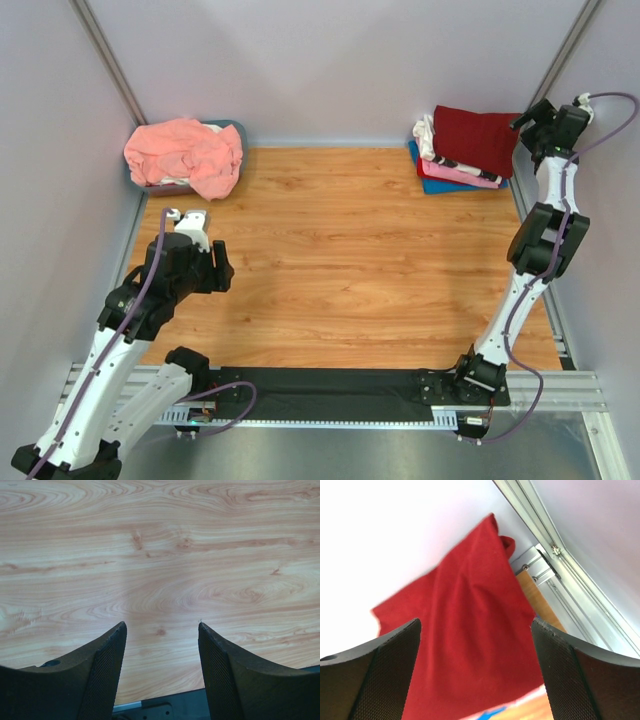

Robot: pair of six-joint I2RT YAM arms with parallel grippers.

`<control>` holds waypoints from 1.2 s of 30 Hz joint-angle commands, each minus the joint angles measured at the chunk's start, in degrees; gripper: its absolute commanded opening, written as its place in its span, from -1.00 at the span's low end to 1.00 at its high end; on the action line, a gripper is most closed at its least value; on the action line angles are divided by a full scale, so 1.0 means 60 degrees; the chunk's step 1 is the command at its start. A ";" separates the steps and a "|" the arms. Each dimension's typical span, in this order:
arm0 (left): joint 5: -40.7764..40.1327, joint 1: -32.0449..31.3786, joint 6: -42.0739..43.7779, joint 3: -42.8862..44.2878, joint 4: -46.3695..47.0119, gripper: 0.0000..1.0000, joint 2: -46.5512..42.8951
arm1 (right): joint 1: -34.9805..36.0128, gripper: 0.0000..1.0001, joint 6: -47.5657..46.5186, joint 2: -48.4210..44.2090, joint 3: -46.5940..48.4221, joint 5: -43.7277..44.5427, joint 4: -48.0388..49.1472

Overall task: Fold and stack the t-shirts
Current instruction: Neatly place the folded tshirt to the corner

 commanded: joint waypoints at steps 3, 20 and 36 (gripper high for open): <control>0.0129 0.0059 -0.0045 -0.0039 0.0270 0.33 -0.0206 | -0.0204 0.78 0.0457 -0.1556 -0.0529 -0.0815 0.0504; 0.0070 0.0059 -0.0074 -0.0068 0.0270 0.33 -0.0411 | 0.2477 -0.52 0.3886 0.3131 0.3106 -0.3148 0.2540; 0.0026 0.0103 -0.0089 -0.0068 0.0270 0.33 -0.0484 | 0.3005 -0.41 0.3887 0.3309 0.2488 -0.3366 0.2923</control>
